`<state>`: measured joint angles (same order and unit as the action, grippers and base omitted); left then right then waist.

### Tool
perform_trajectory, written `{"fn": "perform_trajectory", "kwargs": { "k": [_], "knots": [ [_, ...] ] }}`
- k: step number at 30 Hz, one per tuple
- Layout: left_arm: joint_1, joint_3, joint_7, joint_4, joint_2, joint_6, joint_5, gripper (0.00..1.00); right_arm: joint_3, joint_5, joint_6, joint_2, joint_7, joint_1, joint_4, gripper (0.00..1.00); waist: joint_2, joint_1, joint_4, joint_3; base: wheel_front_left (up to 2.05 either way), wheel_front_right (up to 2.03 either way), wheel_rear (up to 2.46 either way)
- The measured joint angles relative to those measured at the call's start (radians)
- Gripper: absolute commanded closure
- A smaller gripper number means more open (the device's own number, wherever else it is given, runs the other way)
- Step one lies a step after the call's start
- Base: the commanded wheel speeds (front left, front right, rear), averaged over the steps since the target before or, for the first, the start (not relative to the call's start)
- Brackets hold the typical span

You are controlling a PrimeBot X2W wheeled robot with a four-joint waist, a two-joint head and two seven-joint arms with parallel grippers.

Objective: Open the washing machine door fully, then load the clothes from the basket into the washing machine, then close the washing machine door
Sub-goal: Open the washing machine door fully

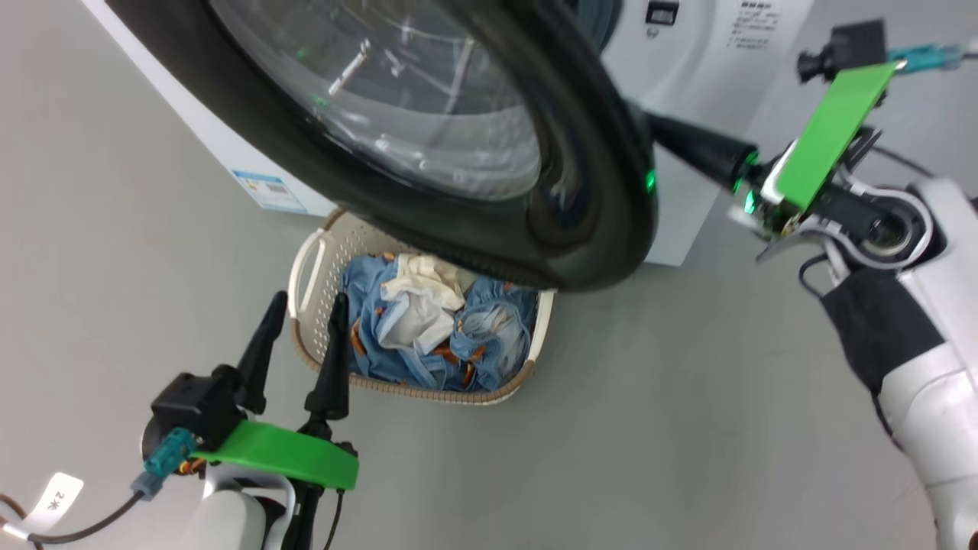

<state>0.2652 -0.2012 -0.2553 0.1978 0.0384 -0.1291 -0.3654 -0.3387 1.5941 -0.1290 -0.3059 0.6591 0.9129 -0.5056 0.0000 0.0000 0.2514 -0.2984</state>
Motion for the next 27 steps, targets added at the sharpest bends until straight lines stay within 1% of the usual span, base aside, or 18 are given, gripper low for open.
{"fn": "perform_trajectory", "kwargs": {
  "k": [9,15,27],
  "knots": [
    [-0.037,-0.002,0.000,0.003,0.004,0.000,0.001,0.00,-0.035,-0.003,0.000,0.025,0.010,-0.104,0.096,1.00,0.0000,0.0000,0.002,0.058,0.00,0.00,0.00],
    [-0.046,-0.002,0.000,0.003,0.004,0.000,0.001,0.00,-0.056,-0.028,0.000,0.033,0.008,-0.161,0.157,1.00,0.0000,0.0000,0.015,0.079,0.00,0.00,0.00],
    [-0.063,-0.007,0.000,0.007,0.003,0.000,0.015,0.00,-0.165,-0.043,0.000,0.088,0.027,-0.235,0.246,1.00,0.0000,0.0000,0.034,0.111,0.00,0.00,0.00]
  ]
}}
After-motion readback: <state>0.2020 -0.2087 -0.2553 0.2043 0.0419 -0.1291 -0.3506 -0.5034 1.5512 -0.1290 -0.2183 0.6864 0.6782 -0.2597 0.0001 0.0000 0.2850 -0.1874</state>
